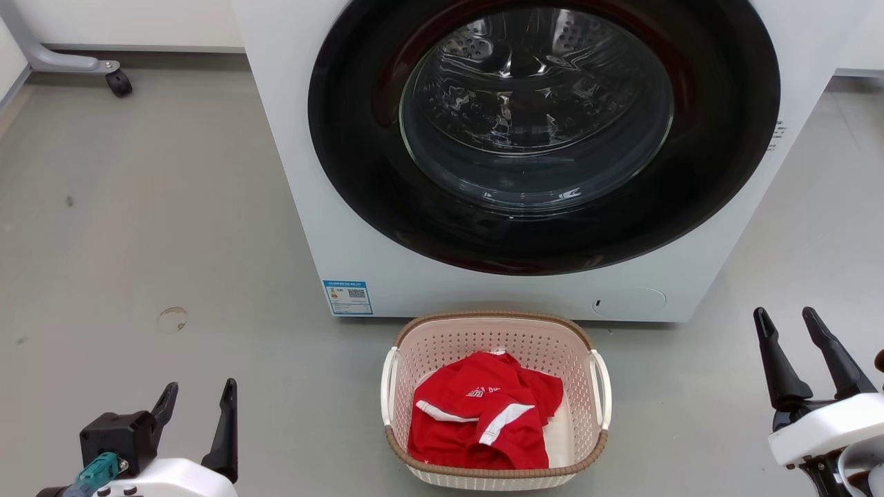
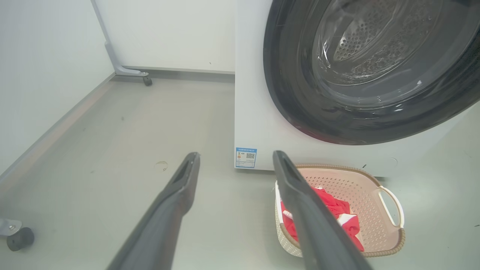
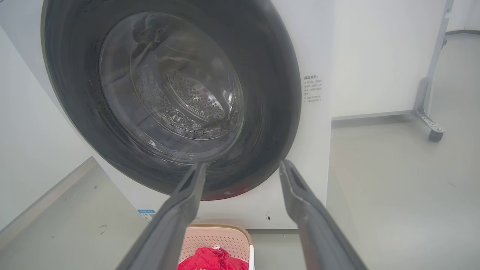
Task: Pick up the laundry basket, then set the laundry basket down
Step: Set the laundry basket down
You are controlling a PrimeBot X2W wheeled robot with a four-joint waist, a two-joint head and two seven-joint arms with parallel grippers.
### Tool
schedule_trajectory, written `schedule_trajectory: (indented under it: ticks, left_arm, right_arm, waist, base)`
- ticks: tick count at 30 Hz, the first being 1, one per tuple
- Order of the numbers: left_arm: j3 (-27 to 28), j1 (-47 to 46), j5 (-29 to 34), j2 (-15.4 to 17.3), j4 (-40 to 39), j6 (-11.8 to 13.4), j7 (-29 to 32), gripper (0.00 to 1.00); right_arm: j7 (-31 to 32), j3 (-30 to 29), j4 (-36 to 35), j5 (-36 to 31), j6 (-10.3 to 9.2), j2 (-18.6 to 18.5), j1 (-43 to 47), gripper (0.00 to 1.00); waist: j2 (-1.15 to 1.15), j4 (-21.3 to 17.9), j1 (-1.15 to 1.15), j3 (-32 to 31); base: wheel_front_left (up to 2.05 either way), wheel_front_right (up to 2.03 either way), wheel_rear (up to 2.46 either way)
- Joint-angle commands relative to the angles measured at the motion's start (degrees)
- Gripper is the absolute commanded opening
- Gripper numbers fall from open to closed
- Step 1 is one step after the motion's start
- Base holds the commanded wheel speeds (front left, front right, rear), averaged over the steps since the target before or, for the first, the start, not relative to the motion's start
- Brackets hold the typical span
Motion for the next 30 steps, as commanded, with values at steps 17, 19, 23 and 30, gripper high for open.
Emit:
schedule_trajectory:
  ticks: [17,19,23,30]
  left_arm:
    - [1.8,-2.2,0.0,1.2,-1.3,1.1,-0.2,1.00]
    - [1.6,-2.4,0.1,1.1,-1.5,1.1,-0.1,1.00]
    - [1.4,-2.4,0.1,1.0,-1.6,1.2,-0.1,1.00]
    - [1.2,-2.5,0.0,0.9,-1.4,1.1,-0.2,1.00]
  right_arm:
    - [0.3,1.8,-1.1,-0.4,-0.15,-1.7,-1.8,1.00]
    - [0.2,1.6,-1.2,-0.3,-0.15,-1.8,-1.7,1.00]
    - [0.1,1.4,-1.5,-0.3,-0.15,-1.9,-1.4,1.00]
    - [0.2,1.2,-1.7,-0.4,-0.15,-1.8,-1.2,1.00]
  waist:
    - [0.00,-2.0,0.01,-1.5]
    - [0.00,-1.7,0.01,-1.4]
    - [0.00,-1.3,0.01,-1.6]
    - [0.00,-0.9,0.01,-2.2]
  base:
    - [0.00,0.00,0.00]
    - [0.00,0.00,0.00]
    - [0.00,0.00,0.00]
    - [0.00,0.00,0.00]
